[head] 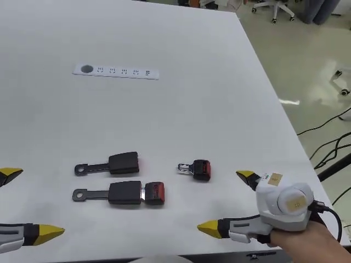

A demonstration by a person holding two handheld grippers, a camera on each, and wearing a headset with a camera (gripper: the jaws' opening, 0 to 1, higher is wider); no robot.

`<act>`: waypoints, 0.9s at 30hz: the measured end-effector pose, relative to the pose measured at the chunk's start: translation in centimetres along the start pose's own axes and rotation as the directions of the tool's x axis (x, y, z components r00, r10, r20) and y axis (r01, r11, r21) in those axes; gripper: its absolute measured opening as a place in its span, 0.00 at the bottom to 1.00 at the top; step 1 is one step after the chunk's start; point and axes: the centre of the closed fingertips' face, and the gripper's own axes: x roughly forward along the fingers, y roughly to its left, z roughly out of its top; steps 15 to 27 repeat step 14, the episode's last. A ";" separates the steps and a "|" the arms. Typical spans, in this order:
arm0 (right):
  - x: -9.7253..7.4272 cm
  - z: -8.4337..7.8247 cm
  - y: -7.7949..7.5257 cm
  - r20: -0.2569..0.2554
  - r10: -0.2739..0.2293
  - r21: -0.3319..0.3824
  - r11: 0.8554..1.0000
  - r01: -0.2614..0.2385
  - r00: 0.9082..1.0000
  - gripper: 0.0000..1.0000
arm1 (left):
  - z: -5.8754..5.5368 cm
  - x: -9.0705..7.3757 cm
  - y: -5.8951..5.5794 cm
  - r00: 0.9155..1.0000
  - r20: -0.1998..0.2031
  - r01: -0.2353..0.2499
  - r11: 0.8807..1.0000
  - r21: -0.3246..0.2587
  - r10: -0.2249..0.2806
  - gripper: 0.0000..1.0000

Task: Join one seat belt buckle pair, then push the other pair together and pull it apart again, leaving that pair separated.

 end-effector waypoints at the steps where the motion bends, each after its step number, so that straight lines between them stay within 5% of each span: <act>1: 0.0 0.0 0.0 -0.002 0.001 0.002 1.000 -0.001 1.000 1.00 | -0.1 0.0 0.0 1.000 0.000 0.001 1.000 0.000 -0.001 1.00; 27: 0.1 -0.1 0.3 -0.013 0.010 0.004 1.000 -0.010 1.000 0.99 | 0.1 0.1 -0.2 1.000 0.010 0.002 1.000 -0.006 -0.002 1.00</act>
